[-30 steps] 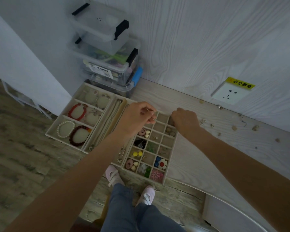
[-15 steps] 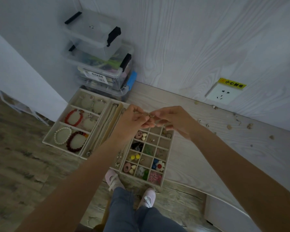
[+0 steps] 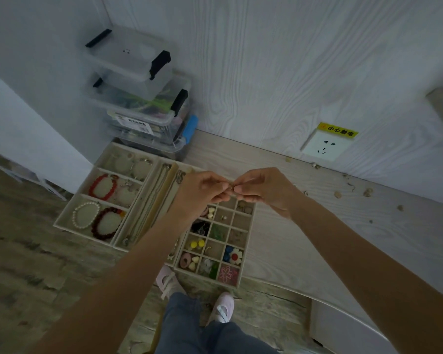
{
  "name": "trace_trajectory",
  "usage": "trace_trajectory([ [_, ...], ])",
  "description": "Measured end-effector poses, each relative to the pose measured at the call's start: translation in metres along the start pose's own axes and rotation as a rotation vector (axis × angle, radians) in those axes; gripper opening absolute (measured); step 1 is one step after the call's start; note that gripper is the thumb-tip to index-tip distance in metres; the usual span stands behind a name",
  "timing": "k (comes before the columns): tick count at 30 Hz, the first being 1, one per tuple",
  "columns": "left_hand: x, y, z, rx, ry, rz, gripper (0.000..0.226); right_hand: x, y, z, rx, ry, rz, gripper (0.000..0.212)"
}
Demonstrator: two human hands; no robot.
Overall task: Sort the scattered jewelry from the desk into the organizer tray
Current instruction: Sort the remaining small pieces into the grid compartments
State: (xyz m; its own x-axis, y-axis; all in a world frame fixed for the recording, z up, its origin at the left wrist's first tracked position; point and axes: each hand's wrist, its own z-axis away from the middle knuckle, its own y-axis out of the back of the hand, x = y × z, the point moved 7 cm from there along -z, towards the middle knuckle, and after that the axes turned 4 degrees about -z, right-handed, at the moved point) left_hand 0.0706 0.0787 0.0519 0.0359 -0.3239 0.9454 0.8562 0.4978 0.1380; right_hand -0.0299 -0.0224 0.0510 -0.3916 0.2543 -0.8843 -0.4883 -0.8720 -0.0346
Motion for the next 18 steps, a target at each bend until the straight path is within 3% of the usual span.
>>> trace_trajectory([
  [6,-0.004,-0.004,-0.007,-0.049,0.014,0.01,0.007,-0.001,0.008,-0.003,0.047,0.034,0.024,0.011],
  [10,-0.014,-0.007,-0.012,-0.126,0.024,0.016,0.007,0.001,0.012,-0.012,0.091,0.074,0.216,0.012],
  [14,-0.018,-0.013,-0.032,-0.16,-0.158,-0.494,0.007,0.011,0.019,-0.033,0.188,0.124,0.491,0.009],
  [18,-0.017,-0.021,-0.049,-0.108,-0.295,-0.855,0.005,0.026,0.019,-0.049,0.263,0.117,0.624,0.009],
])
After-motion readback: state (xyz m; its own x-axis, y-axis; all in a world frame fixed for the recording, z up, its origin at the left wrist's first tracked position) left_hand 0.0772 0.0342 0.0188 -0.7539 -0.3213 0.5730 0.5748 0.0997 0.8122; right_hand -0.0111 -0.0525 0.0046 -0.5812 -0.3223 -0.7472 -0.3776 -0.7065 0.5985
